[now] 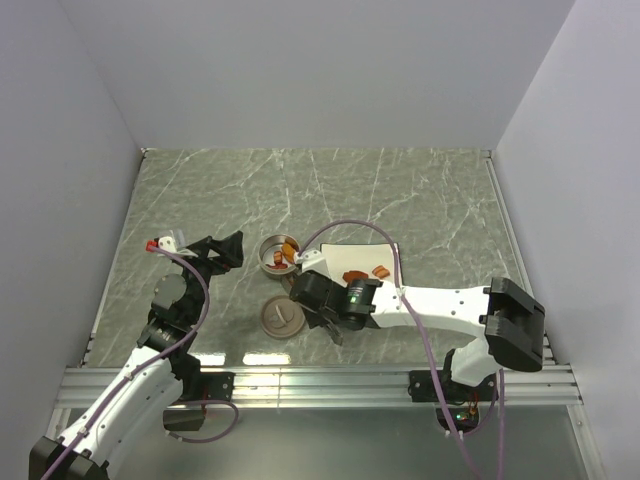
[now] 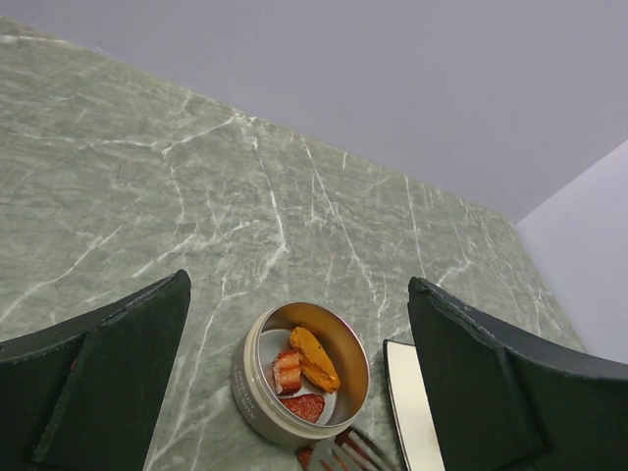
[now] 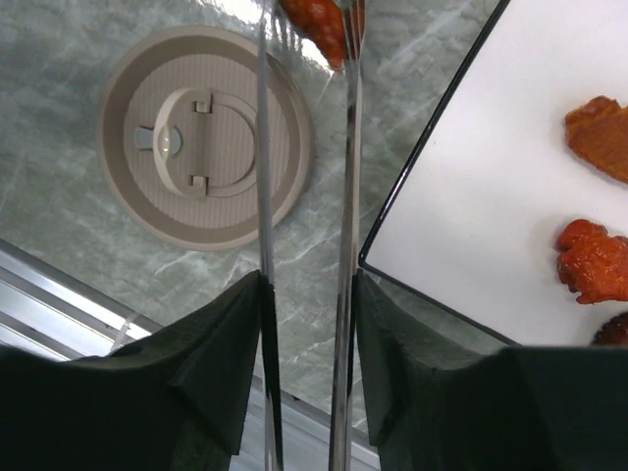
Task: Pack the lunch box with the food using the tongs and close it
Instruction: Pick up the food using the clamp
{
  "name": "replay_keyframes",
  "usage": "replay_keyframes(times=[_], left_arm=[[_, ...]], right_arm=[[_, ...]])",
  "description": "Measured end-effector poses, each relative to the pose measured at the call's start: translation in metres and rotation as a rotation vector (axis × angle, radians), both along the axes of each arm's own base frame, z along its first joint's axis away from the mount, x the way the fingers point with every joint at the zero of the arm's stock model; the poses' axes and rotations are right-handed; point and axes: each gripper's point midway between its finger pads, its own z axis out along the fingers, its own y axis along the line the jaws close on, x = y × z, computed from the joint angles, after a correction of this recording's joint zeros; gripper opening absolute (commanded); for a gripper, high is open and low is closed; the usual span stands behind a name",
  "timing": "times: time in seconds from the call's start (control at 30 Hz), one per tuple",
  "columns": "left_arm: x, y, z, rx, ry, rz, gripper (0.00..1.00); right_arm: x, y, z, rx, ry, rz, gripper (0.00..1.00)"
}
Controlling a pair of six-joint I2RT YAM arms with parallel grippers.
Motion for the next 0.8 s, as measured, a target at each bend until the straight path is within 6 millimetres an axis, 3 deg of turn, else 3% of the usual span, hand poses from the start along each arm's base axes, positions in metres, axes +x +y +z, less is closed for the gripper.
replay_keyframes(times=[0.2, 0.8], left_arm=[[0.000, 0.000, 0.000, 0.000, 0.000, 0.000, 0.99], [0.000, 0.000, 0.000, 0.000, 0.000, 0.000, 1.00]], right_arm=[[-0.003, -0.004, 0.001, 0.001, 0.002, 0.005, 0.32], [-0.002, -0.042, 0.044, 0.044, -0.087, -0.082, 0.32]])
